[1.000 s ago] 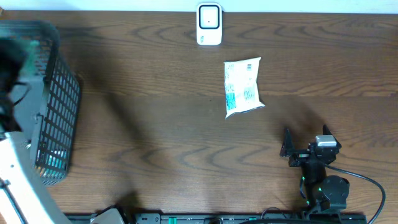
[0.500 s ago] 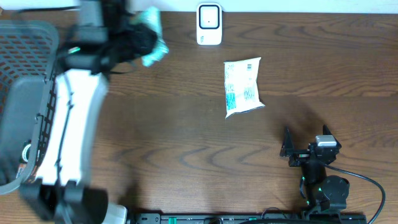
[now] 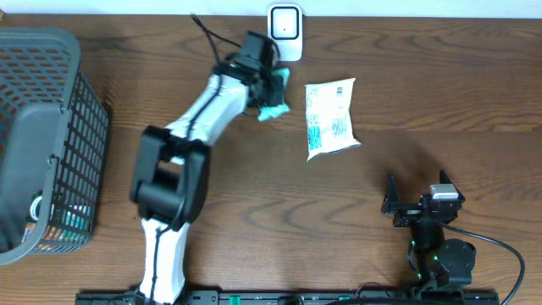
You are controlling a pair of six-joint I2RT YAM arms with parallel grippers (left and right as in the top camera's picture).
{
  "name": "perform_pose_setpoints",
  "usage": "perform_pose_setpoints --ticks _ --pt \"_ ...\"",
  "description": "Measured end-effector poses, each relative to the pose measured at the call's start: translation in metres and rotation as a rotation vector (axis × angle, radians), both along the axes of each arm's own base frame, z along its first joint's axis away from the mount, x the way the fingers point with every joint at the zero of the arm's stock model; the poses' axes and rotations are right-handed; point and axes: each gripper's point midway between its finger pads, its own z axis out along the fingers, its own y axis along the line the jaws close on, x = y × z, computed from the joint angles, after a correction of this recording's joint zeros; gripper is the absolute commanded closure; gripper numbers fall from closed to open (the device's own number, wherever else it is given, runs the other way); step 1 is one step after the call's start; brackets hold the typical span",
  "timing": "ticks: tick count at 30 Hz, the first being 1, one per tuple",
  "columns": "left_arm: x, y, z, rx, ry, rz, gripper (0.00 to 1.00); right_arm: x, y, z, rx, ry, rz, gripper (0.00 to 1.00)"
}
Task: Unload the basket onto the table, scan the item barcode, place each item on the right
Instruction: 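Lift the green packet and carry it toward the white scanner, then release the green packet beside the first packet near the scanner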
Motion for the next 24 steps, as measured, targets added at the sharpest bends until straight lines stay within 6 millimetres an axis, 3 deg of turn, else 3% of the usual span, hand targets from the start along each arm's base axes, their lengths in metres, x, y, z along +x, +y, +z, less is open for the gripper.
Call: perform_pose_setpoints --ticks 4,9,19,22,24 --pt "-0.013 -0.013 -0.034 0.010 0.080 0.023 0.77 0.000 0.000 0.000 0.000 0.000 0.000 0.01" --pt "-0.020 -0.025 -0.033 -0.017 0.102 0.016 0.77 0.000 0.000 0.000 0.000 0.000 0.000 0.01" --pt "-0.049 -0.069 -0.022 -0.199 0.200 -0.101 0.73 0.000 0.000 0.000 0.000 0.000 0.000 0.01" --pt "-0.053 -0.075 -0.019 -0.225 0.212 -0.121 0.62 0.000 0.000 0.000 0.000 0.000 0.000 0.01" --pt "-0.053 -0.076 -0.017 -0.236 0.211 -0.133 0.42 0.000 0.000 0.000 0.000 0.000 0.000 0.01"
